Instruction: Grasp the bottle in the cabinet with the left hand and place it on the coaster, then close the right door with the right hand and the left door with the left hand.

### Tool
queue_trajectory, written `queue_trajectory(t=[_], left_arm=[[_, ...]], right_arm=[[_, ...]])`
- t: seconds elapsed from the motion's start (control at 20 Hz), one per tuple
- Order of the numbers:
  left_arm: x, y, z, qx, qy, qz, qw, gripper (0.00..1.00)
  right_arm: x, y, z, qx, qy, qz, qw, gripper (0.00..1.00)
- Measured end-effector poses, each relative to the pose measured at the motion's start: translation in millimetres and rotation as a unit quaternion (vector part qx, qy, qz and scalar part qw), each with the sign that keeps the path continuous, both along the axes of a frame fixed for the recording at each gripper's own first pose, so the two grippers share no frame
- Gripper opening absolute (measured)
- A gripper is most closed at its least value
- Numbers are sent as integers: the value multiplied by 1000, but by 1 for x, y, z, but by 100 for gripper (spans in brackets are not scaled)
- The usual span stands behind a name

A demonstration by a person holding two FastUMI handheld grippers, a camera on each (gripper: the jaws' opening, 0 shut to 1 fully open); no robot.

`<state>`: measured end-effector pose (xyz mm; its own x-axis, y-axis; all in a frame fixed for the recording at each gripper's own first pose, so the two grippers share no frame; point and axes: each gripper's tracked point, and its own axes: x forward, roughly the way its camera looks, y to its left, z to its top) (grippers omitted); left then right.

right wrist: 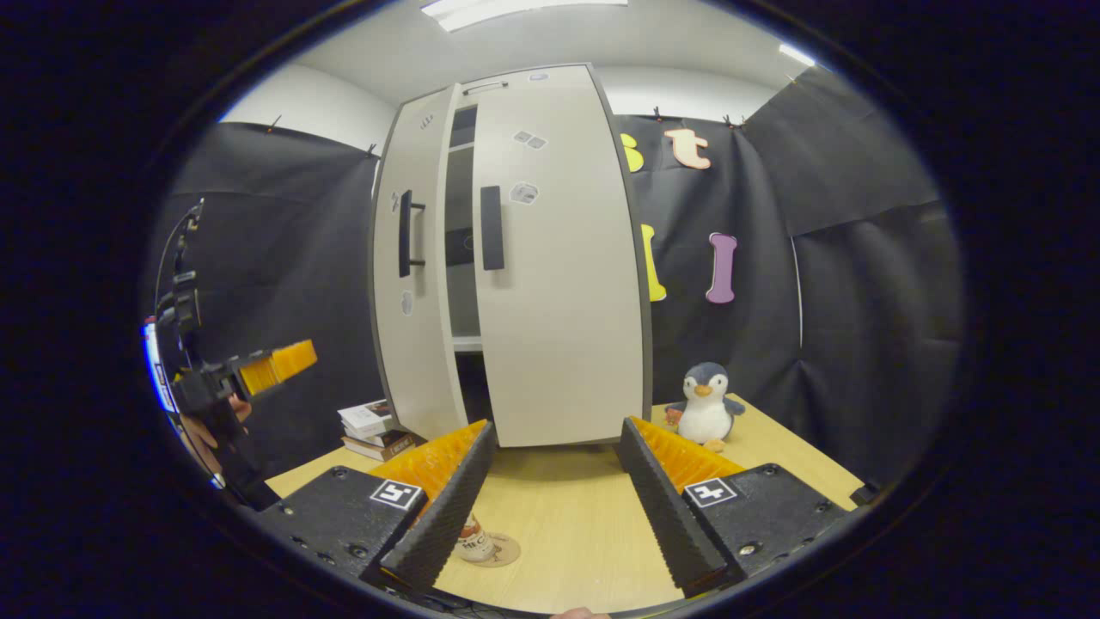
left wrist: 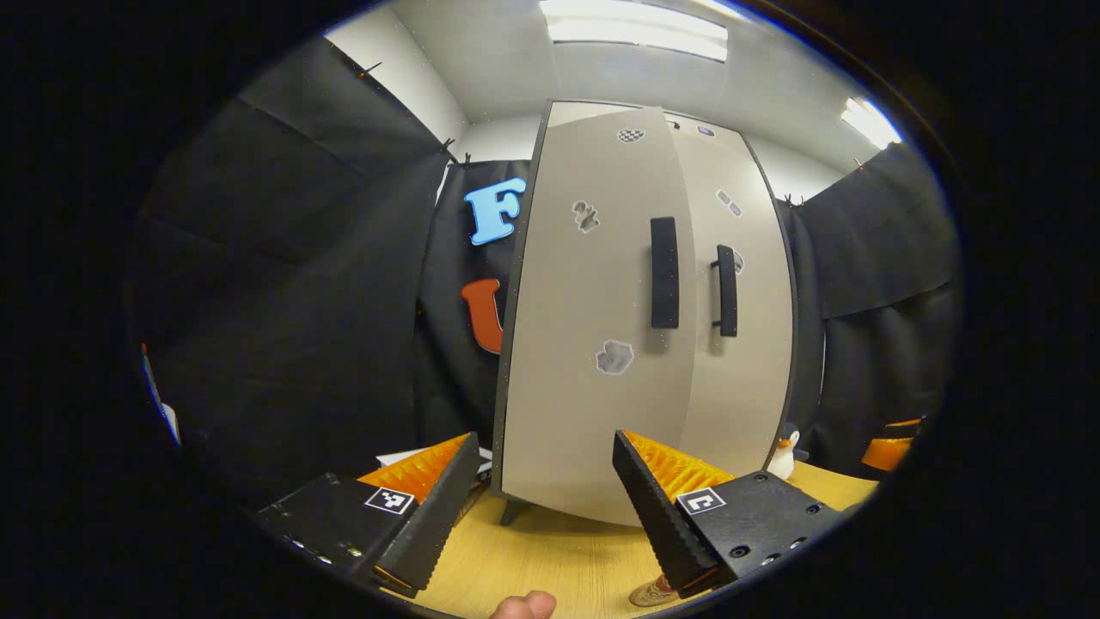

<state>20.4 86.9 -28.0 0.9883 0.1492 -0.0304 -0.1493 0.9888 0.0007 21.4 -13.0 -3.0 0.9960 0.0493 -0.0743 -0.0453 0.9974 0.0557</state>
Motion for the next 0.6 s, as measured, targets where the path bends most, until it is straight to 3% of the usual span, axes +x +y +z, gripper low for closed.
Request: queue_trajectory(t=[0.25,0.35,0.6], left_arm=[[-15,-22,-29,17,25,-7,1000,95],[-14,-27,-35,3,30,-10,999,95],[-13,-28,-28,6,26,-11,1000,95]], right_arm=[[0,9,-2,2,6,10,1000,96],[0,9,-1,2,6,9,1000,96],[-3,6,5,3,-3,1,1000,96]])
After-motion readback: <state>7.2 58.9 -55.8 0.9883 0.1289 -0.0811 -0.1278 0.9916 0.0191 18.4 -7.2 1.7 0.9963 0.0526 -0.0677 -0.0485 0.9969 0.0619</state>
